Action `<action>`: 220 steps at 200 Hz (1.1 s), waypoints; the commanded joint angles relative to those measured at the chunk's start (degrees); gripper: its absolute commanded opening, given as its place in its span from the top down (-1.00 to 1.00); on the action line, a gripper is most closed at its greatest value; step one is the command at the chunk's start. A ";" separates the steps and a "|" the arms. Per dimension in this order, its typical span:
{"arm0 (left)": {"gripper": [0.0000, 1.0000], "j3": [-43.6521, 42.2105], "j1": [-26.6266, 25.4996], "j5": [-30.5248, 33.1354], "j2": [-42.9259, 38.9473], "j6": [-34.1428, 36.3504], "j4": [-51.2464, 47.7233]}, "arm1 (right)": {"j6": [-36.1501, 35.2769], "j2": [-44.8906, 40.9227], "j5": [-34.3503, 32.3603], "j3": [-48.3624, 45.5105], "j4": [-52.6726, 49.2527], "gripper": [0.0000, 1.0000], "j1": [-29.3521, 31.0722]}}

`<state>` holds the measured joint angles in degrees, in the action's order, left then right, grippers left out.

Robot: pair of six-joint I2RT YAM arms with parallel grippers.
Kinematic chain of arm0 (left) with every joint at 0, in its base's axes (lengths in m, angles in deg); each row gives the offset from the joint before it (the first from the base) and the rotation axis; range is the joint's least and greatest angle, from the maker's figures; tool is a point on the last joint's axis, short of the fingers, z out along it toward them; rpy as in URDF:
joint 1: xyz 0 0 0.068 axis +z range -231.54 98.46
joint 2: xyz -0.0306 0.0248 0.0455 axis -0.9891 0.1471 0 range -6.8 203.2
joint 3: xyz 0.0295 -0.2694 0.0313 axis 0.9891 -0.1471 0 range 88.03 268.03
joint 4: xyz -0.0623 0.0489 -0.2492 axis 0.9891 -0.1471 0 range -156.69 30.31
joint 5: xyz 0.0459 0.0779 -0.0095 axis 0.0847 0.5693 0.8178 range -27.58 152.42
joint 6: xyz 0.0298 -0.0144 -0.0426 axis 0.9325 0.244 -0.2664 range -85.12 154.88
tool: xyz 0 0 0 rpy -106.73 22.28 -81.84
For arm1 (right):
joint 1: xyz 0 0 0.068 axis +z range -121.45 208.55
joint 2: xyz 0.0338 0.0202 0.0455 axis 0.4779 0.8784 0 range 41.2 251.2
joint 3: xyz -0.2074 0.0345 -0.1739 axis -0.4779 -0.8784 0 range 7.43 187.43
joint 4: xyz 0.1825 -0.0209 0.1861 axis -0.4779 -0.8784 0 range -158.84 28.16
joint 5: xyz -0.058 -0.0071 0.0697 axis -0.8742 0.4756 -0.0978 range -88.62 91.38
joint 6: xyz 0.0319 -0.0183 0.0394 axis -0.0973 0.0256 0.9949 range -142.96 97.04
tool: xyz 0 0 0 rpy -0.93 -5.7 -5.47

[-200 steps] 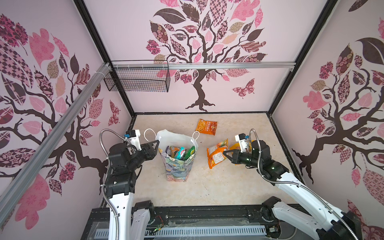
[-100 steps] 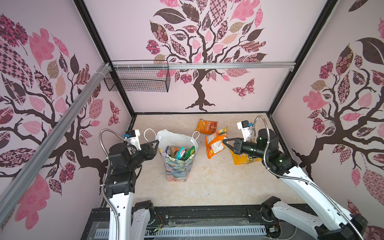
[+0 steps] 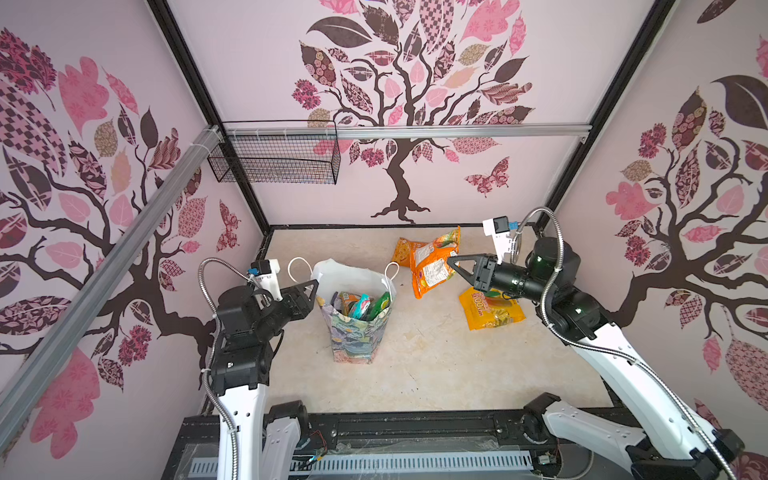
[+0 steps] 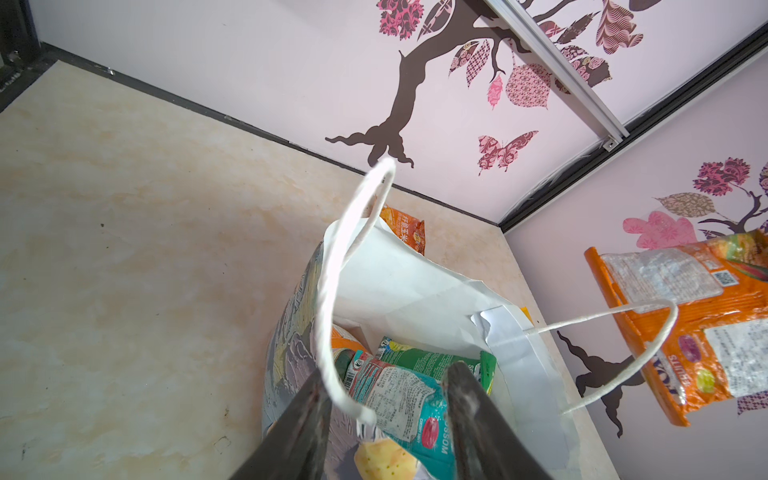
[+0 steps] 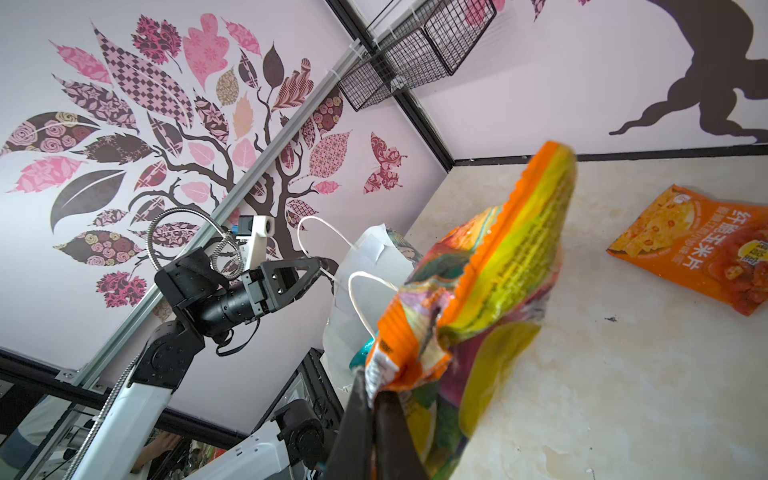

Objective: Place the snacks into the paper bag
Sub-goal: 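Lift the Fox's packet off the table with the right gripper, then carry the Fox's packet over the bag opening with the right gripper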

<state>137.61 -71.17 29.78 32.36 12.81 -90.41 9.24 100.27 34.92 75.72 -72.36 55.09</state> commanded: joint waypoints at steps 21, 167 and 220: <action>0.02 -0.41 0.27 -0.76 -0.33 0.44 0.88 | -1.38 2.55 1.65 8.50 1.47 1.00 1.87; 0.02 -0.49 0.35 -0.77 -0.22 0.44 1.07 | -4.78 16.13 -0.57 23.83 0.62 1.00 14.26; 0.02 -0.58 0.31 -1.24 -0.20 0.29 1.25 | -7.46 21.75 -4.45 25.09 -0.89 1.00 19.71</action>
<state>137.61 -71.12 29.19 32.40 12.75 -90.21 4.26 119.04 32.25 97.07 -74.29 72.97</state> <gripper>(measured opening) 0.492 0.042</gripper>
